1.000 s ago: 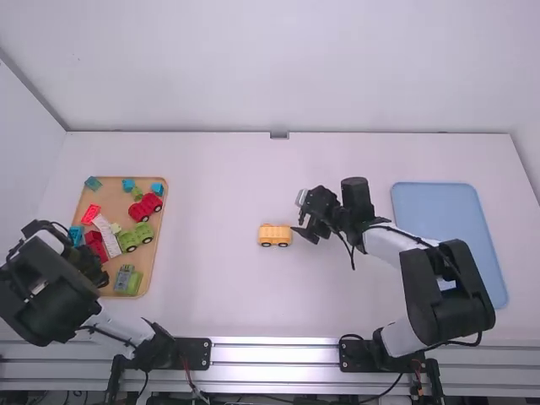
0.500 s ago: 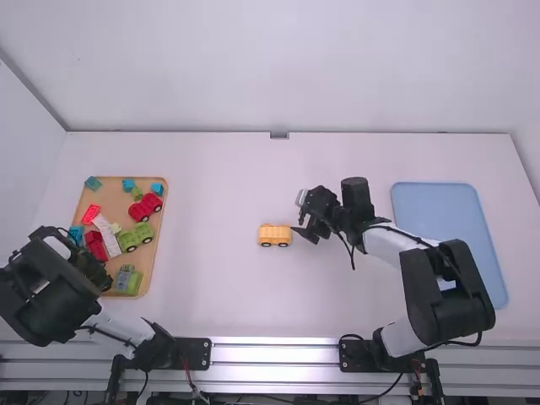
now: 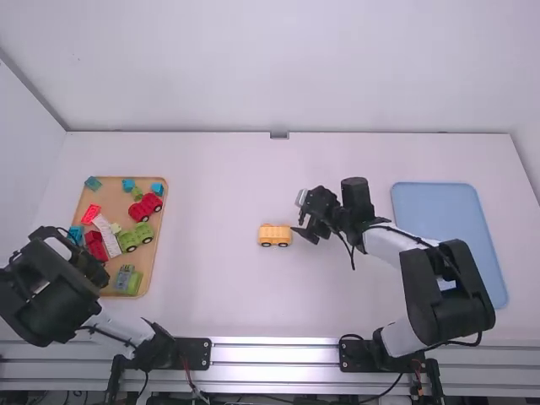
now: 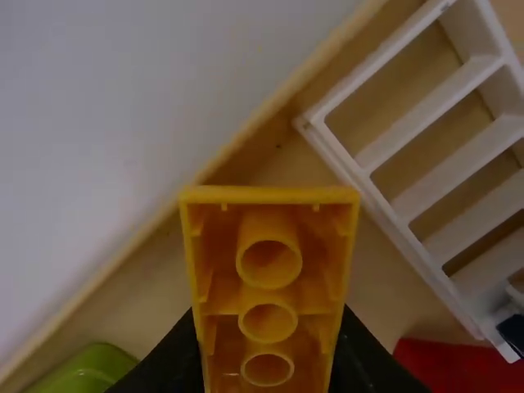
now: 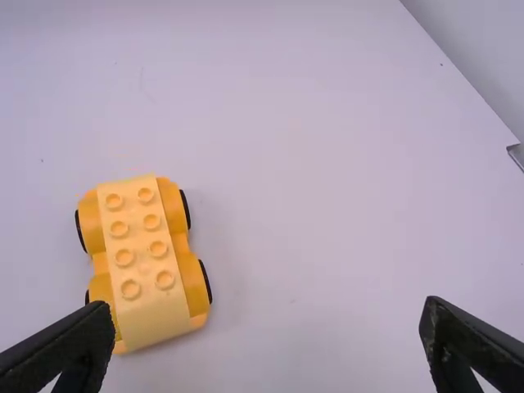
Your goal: Assemble lego blocks to make yellow taxi
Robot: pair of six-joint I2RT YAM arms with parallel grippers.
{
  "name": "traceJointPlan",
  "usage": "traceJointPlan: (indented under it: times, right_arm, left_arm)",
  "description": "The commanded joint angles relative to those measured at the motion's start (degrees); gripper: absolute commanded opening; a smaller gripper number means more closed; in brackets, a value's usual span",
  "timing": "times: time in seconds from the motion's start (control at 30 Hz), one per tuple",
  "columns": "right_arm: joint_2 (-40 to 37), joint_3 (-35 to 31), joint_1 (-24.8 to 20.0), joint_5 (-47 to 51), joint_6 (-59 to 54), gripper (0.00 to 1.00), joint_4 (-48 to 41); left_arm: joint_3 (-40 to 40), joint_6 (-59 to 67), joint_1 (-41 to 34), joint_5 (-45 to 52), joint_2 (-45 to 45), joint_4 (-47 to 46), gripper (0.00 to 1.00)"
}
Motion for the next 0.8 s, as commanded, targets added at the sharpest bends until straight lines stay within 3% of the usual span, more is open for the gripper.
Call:
traceJointPlan:
  times: [0.0, 0.3, 0.57, 0.7, 0.77]
  right_arm:
    - [-1.0, -0.3, 0.0, -0.6, 0.0, 0.98, -0.1]
    - [-1.0, -0.1, 0.0, -0.6, 2.7, 0.98, 0.5]
    - [-1.0, 3.5, 0.0, -6.1, 24.3, 0.99, 6.4]
    - [-1.0, 6.1, 0.0, -11.4, 33.8, 0.98, 7.9]
    - [-0.6, 7.8, 0.0, -17.6, 38.2, 0.98, 9.8]
  left_arm:
    - [-1.4, 0.9, 0.6, 0.3, 0.0, 0.0, 0.26]
    - [5.2, 18.6, 0.4, 8.6, -3.6, -1.2, 0.15]
    - [7.1, 35.6, -3.1, 21.0, -16.4, -0.2, 0.15]
    - [7.0, 45.2, -8.5, 28.2, -23.7, 2.0, 0.16]
    - [7.0, 54.2, -13.8, 36.4, -27.2, 3.8, 0.17]
